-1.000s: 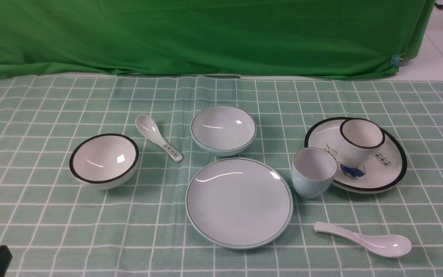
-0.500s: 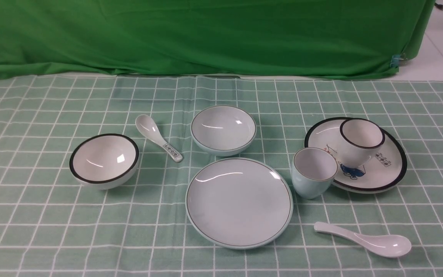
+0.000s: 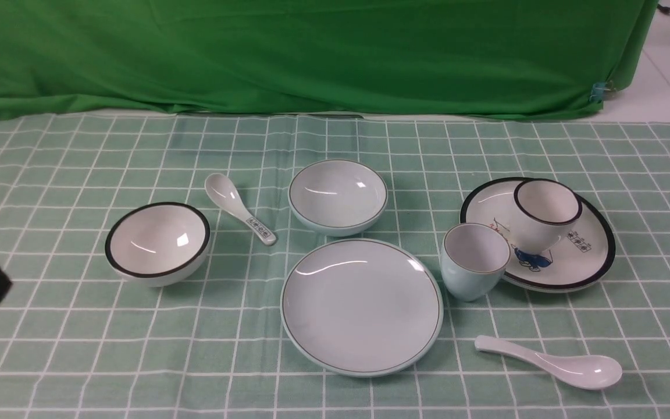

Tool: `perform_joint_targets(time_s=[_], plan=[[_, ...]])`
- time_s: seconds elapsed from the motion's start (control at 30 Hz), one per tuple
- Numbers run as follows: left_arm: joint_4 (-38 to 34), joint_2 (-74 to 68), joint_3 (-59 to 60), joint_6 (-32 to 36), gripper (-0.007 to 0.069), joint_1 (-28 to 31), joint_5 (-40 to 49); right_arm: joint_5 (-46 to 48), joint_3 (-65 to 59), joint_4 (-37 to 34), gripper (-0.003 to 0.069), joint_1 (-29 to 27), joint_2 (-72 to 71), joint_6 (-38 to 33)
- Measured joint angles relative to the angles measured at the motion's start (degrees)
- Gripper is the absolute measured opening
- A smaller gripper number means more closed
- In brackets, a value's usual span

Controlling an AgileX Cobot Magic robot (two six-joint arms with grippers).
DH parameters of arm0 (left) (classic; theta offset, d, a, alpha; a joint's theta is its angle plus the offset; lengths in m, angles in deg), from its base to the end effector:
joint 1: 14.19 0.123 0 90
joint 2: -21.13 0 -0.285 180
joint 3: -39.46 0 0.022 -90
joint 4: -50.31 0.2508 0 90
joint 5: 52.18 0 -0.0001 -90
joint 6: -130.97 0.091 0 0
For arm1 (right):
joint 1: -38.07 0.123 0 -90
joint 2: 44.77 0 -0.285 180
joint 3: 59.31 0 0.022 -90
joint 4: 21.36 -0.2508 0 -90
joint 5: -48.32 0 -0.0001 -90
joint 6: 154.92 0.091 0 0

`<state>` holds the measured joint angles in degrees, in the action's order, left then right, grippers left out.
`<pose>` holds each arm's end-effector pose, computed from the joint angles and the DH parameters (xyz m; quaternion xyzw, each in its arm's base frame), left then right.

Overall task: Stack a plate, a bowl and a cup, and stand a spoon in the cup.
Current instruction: Use the left arm to grab a blue rice bowl

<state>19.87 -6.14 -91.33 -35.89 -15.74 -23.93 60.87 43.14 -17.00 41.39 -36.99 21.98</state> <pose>0.0714 -0.0238 0.3162 -0.0087 0.7716 -0.1789 0.6104 0.0559 0.0017 0.1914 -0.0647 0.7510 -0.0294 0.6564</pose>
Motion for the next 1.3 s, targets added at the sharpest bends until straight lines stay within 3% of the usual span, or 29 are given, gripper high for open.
perform_joint_targets(time_s=[0.13, 0.3, 0.5, 0.67, 0.83, 0.97, 1.1, 1.13, 1.3], plan=[[1.33, -11.06, -6.04, 6.01, 0.0017, -4.24, 1.35, 0.0, 0.0, 0.0, 0.0242, 0.0, 0.0, 0.0], [1.65, -21.41, -8.82, 7.51, 0.0017, -10.27, 0.31, 0.0, 0.0, 0.0, 0.0242, 0.0, 0.0, 0.0], [1.65, -28.33, -11.02, 14.31, 0.0017, -14.27, 7.27, -1.56, 0.0, -1.44, 0.0242, 0.0, 0.0, 1.54], [2.03, -38.12, -17.12, 18.83, 0.0017, -18.95, 15.72, -14.16, 0.0, -7.1, 0.0242, 0.0, 0.0, 17.12], [2.35, -49.02, -23.73, 27.1, 0.0017, -22.08, 16.59, -19.46, 0.0, -8.26, 0.0236, 0.07, 0.0, 24.83], [3.03, -55.6, -29.07, 29.49, 0.0017, -22.85, 17.26, -13.6, 1.86, -8.45, 0.019, 1.08, 0.49, 27.02], [9.64, -68.98, -41.76, 33.39, 0.0017, -22.99, 20.52, 5.12, 15.59, -8.54, 0.0067, 7.55, 6.64, 16.78], [12.29, -73.57, -47.3, 34.02, 0.0017, -22.99, 22.84, 12.72, 22.1, -8.54, 0.005, 10.91, 10.27, 11.05], [19.19, -86.65, -61.94, 39.4, 0.0034, -22.99, 28.61, 28.57, 35.15, -8.54, 0.0046, 19.18, 19.3, 1.18]])
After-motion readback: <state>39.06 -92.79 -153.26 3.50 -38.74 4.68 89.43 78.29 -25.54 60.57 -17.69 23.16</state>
